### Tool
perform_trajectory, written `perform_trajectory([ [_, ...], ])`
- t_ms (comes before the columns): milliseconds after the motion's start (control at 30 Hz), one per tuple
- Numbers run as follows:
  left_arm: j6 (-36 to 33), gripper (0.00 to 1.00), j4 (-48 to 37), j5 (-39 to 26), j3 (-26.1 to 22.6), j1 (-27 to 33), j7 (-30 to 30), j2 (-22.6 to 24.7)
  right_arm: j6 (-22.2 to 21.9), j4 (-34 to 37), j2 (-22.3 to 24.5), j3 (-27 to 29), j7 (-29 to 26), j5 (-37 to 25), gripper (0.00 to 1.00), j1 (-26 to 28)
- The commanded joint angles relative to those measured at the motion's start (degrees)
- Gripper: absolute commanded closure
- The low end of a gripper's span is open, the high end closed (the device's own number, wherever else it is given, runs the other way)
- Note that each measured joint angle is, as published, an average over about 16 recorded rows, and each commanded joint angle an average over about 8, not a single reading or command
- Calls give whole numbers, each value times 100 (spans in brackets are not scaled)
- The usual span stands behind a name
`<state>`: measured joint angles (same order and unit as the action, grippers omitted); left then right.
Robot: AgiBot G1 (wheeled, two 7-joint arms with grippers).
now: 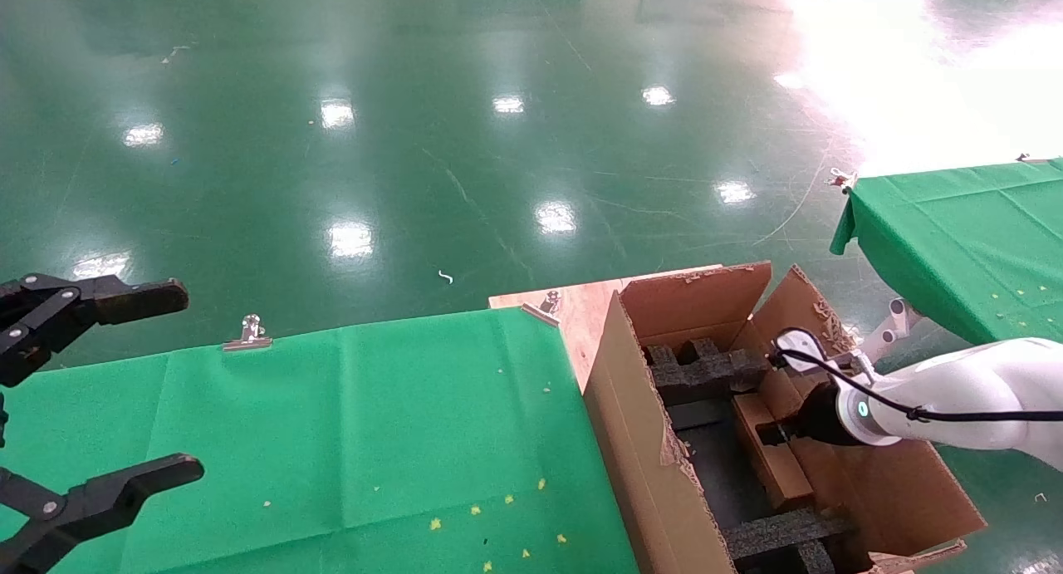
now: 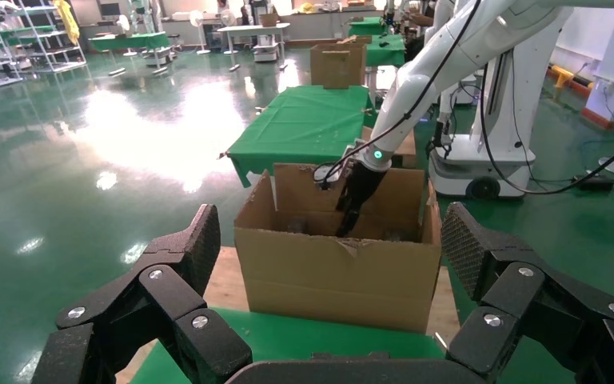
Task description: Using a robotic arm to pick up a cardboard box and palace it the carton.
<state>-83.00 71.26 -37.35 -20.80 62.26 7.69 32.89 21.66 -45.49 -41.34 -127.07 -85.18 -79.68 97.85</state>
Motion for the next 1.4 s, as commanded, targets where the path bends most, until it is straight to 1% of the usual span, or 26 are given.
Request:
perform_trajectory([
  [33, 0, 0, 0, 0, 0, 0, 0, 0, -5, -25, 18, -1, -14, -12, 0, 36],
  [200, 0, 0, 0, 0, 0, 0, 0, 0, -163, -325, 169, 111, -25, -105, 0, 517],
  [333, 0, 0, 0, 0, 0, 0, 0, 0, -312, -761, 364, 257, -48, -161, 0, 1017],
  [433, 0, 0, 0, 0, 0, 0, 0, 0, -459, -1275, 572, 417, -74, -136, 0, 1386],
  [533, 0, 0, 0, 0, 0, 0, 0, 0, -628, -1958, 834, 623, -62, -27, 0, 1698],
  [633, 0, 0, 0, 0, 0, 0, 0, 0, -750, -2654, 1090, 864, 0, 184, 0, 1922],
  [733, 0, 0, 0, 0, 0, 0, 0, 0, -770, -3131, 1239, 1078, 104, 415, 0, 2053],
  [833, 2, 0, -1, 1, 0, -1, 0, -1, -718, -3408, 1288, 1254, 196, 617, 0, 2134],
  [967, 3, 0, -2, 2, 0, -1, -1, -2, -668, -3557, 1304, 1355, 260, 713, 0, 2186],
  [1100, 3, 0, -2, 2, 0, -1, -1, -1, -639, -3446, 1286, 1347, 256, 702, 0, 2139],
  [1200, 2, 0, -2, 2, 0, -1, -1, -1, -544, -3399, 1271, 1461, 344, 728, 0, 2047],
  [1300, 3, 0, -2, 2, 0, -1, -1, -1, -314, -3397, 1252, 1783, 577, 832, 0, 1866],
  [1400, 3, 0, -2, 2, 0, -1, -1, -1, 12, -3369, 1222, 2235, 910, 975, 0, 1600],
])
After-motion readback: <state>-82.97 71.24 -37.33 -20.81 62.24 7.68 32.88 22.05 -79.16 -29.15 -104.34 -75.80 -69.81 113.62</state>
